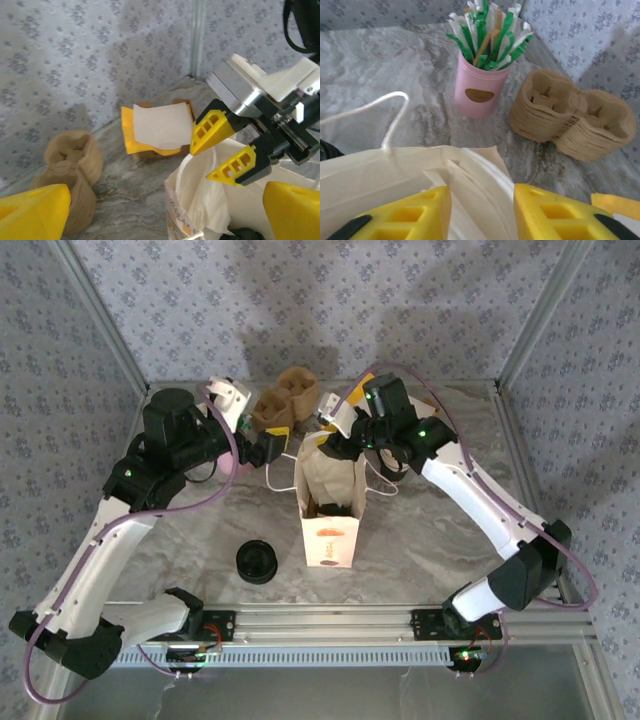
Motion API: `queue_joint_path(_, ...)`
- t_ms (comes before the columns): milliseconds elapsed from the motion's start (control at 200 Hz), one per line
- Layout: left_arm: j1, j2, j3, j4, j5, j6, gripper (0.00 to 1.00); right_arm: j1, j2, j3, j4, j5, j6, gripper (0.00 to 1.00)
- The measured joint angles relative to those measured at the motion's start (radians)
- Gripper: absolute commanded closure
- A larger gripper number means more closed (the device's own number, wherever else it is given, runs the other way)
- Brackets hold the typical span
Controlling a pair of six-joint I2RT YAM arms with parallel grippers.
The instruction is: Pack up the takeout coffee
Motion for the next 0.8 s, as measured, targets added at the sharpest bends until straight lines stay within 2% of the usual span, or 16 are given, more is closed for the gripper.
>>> queue_joint_path(170,0.011,-0.028,-0.024,-0.004,-0.229,-0.065,0.00,-0.010,-0.035,-0.015,0.094,0.110,0.101,0.40)
queue_joint_path(250,0.052,-0.048,-0.061,-0.006,-0.358,-0.108,0.00,-0.047,-0.083,-0.038,0.148,0.164,0.172,0.39)
queue_joint_path(340,0.136,-0.080,-0.132,0.001,-0.472,-0.166,0.00,-0.145,-0.155,-0.075,0.211,0.214,0.267,0.38)
queue_joint_path(475,0.299,-0.143,-0.294,0.045,-0.592,-0.257,0.00,-0.348,-0.283,-0.194,0.290,0.305,0.426,0.38)
queue_joint_path(600,0.418,-0.203,-0.475,0.117,-0.642,-0.320,0.00,-0.504,-0.415,-0.413,0.353,0.409,0.544,0.35)
queue_joint_path(685,0.483,-0.235,-0.619,0.197,-0.639,-0.326,0.00,-0.562,-0.481,-0.571,0.381,0.466,0.596,0.28)
queue_joint_path(799,0.511,-0.244,-0.796,0.321,-0.616,-0.276,0.00,-0.605,-0.522,-0.769,0.439,0.551,0.640,0.21)
